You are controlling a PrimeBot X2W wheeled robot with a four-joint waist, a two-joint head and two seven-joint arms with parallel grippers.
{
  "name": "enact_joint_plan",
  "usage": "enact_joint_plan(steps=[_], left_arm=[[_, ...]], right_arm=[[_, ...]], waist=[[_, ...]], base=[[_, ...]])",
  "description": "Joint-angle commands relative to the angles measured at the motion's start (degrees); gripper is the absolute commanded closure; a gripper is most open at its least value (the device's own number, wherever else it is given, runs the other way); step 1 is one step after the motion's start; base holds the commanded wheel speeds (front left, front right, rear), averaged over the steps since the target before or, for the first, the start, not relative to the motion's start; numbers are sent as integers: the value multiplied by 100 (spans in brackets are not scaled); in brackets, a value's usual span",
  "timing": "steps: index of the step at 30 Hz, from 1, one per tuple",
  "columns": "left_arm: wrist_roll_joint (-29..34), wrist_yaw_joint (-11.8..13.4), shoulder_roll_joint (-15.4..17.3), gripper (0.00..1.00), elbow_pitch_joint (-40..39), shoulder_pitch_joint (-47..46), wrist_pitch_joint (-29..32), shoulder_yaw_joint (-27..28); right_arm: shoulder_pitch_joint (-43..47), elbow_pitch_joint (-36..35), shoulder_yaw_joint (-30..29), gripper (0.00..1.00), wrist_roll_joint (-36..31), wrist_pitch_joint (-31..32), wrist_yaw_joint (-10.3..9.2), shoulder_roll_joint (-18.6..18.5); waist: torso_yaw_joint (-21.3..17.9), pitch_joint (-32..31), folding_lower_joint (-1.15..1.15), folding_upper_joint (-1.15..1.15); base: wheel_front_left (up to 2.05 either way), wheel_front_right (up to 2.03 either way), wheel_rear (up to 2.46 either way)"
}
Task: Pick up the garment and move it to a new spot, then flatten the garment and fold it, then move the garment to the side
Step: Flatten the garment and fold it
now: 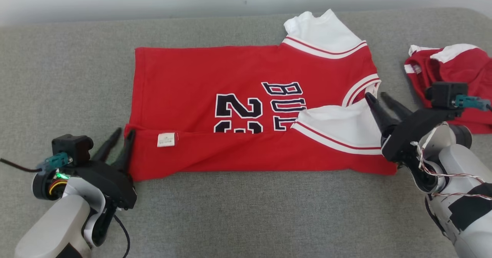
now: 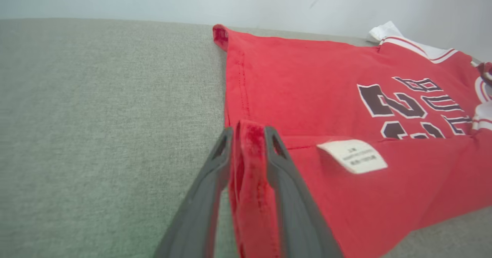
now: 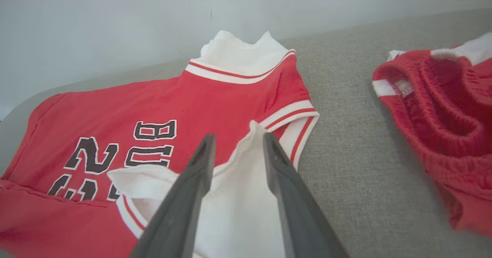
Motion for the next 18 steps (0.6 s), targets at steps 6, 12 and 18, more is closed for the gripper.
enact_joint_plan(steps=[6, 12, 18], left_arm=[[242, 123, -36, 0, 29, 400, -353, 156], [472, 314, -77, 0, -432, 1057, -390, 381], [786, 458, -121, 0, -618, 1417, -388, 412]], right_arm=[[345, 12, 269, 0, 135, -862, 1, -243], [952, -152, 444, 0, 96, -1361, 1, -390], [1328, -85, 527, 0, -89, -1555, 1, -377]], waist=[[-35, -414, -1, -1], [-51, -572, -1, -1], [-97, -493, -1, -1]], base=[[0, 0, 0], [0, 0, 0], [0, 0, 0]])
